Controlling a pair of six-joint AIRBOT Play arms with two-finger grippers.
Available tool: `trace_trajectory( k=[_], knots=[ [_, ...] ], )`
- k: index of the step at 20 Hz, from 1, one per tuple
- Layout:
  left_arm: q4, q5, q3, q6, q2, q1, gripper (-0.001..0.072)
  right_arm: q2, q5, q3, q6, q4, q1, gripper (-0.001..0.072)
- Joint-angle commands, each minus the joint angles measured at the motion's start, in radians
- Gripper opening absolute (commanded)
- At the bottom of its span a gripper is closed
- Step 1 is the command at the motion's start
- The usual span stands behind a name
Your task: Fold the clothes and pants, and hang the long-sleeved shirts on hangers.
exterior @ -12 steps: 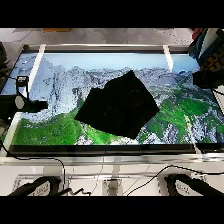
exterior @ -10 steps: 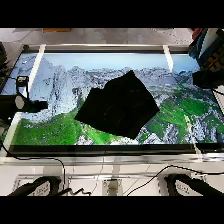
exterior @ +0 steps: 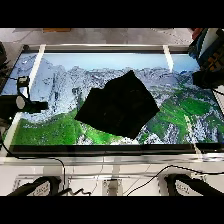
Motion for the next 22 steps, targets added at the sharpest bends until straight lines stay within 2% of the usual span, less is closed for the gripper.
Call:
trace_trajectory(
  k=[1,4,8,13,17,21,22],
  knots=[
    [0.000,0.000,0.000,0.000,-0.001,0.001,0.0017,0.000,-0.011,0.000,0.000,0.000,0.000,0.0032],
    [0.000,0.001,0.000,0.000,-0.001,0.001,0.0017,0.000,-0.103,0.000,0.000,0.001,0.000,0.0032],
    [0.000,0.000,0.000,0.000,-0.001,0.001,0.0017,0.000,-0.155,0.000,0.000,0.010,0.000,0.0032],
    [0.000,0.008,0.000,0.000,-0.002,0.000,0.0017,0.032,-0.098,-0.084,-0.071,0.126,0.000,0.0033],
    [-0.003,-0.049,0.000,0.000,-0.002,0.000,0.0017,0.210,-0.120,-0.430,-0.091,0.145,0.000,0.0033],
    [-0.026,-0.098,0.000,0.002,-0.001,-0.003,0.0019,0.441,-0.238,-0.885,-0.097,0.245,0.000,0.0032],
    [-0.029,-0.108,0.000,0.033,-0.001,-0.007,0.0064,0.481,-0.262,-0.986,-0.097,0.283,0.000,0.0032]
  ],
)
